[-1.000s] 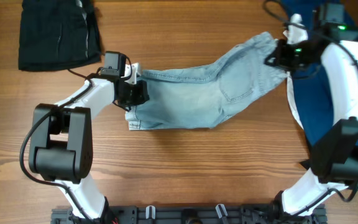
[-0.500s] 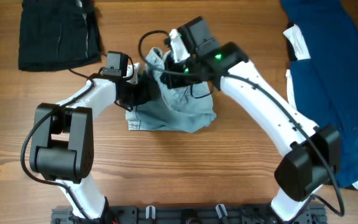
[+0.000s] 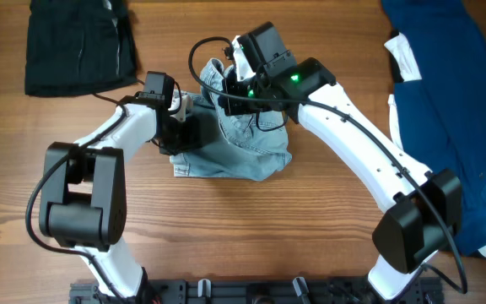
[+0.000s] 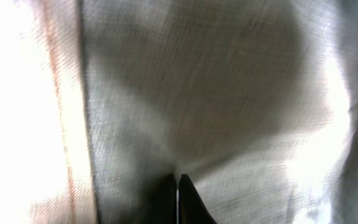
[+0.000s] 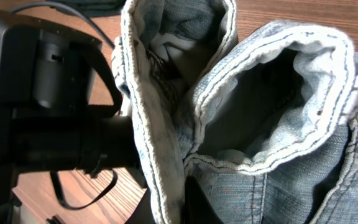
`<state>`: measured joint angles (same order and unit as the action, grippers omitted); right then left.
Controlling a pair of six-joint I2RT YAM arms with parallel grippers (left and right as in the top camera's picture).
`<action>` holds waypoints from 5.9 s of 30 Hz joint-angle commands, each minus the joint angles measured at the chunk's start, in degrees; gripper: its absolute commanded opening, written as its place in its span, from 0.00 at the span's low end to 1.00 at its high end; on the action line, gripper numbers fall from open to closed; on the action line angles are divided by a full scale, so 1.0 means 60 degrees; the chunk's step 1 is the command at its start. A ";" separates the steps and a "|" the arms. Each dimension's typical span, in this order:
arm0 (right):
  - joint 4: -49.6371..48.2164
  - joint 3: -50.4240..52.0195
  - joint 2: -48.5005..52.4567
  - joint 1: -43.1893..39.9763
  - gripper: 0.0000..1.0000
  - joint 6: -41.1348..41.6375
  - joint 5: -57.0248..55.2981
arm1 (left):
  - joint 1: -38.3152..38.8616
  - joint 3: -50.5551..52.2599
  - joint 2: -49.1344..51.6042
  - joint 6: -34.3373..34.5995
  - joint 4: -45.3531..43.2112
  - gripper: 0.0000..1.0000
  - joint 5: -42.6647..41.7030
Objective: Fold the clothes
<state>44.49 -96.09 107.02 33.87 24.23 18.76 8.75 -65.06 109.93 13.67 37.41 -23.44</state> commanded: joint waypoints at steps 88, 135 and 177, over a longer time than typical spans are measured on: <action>0.2200 -0.0153 0.0127 -0.5639 1.00 -0.3009 -0.0663 | 0.0557 -0.3738 0.0831 0.0838 0.0557 0.04 -0.0772; 0.2131 -0.0153 0.0127 -0.5639 1.00 -0.2422 -0.0659 | -0.5056 -0.3716 -0.1672 -0.0160 -0.1166 1.00 0.1348; -0.7337 1.3766 -1.5613 -0.5388 1.00 -0.5187 -0.0991 | -0.4626 -0.3712 -0.1570 -0.0994 -0.1326 1.00 0.1344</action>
<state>2.48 -19.14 20.25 0.40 -8.21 13.69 -19.07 -86.91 100.44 8.80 29.69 -14.85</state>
